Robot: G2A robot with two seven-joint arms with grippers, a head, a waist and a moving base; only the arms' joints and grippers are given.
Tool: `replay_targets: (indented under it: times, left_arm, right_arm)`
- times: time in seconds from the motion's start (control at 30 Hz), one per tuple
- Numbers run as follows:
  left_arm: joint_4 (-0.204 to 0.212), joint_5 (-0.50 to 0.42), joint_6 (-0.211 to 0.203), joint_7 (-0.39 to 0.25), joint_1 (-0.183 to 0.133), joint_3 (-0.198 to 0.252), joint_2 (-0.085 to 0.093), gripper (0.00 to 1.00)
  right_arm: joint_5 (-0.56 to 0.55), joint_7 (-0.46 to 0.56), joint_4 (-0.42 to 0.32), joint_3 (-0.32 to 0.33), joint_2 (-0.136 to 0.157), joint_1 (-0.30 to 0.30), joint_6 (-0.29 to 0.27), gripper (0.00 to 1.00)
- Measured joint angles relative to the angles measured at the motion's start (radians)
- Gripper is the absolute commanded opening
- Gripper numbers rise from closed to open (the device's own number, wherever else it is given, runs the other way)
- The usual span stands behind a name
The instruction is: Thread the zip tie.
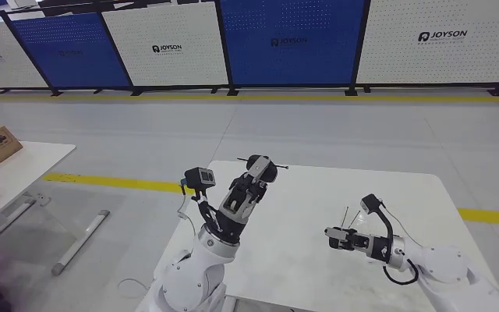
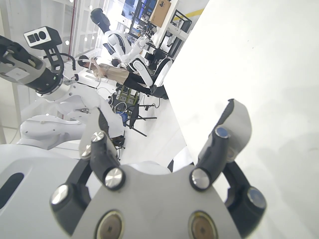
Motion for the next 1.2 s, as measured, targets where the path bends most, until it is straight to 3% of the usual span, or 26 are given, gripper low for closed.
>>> replay_targets:
  times: [0.2, 0.47, 0.8, 0.97, 1.07, 1.2]
  left_arm:
    - [-0.005, -0.021, 0.0, -0.008, -0.007, 0.008, -0.002, 0.0]
    - [-0.045, -0.249, -0.031, -0.026, -0.016, 0.002, -0.011, 0.0]
    - [-0.045, -0.258, -0.029, -0.02, -0.016, 0.003, -0.012, 0.0]
    - [-0.057, -0.369, -0.038, 0.009, -0.025, 0.012, -0.02, 0.0]
    - [-0.06, -0.414, -0.02, 0.001, -0.032, -0.001, -0.022, 0.0]
    - [-0.047, -0.347, 0.005, -0.02, -0.03, -0.004, -0.02, 0.0]
  right_arm:
    - [0.0, 0.0, 0.0, 0.0, 0.0, 0.0, 0.0, 1.0]
    - [0.0, 0.0, 0.0, 0.0, 0.0, 0.0, 0.0, 1.0]
    - [0.0, 0.0, 0.0, 0.0, 0.0, 0.0, 0.0, 1.0]
    - [0.0, 0.0, 0.0, 0.0, 0.0, 0.0, 0.0, 1.0]
    - [0.0, 0.0, 0.0, 0.0, 0.0, 0.0, 0.0, 1.0]
    - [0.0, 0.0, 0.0, 0.0, 0.0, 0.0, 0.0, 1.0]
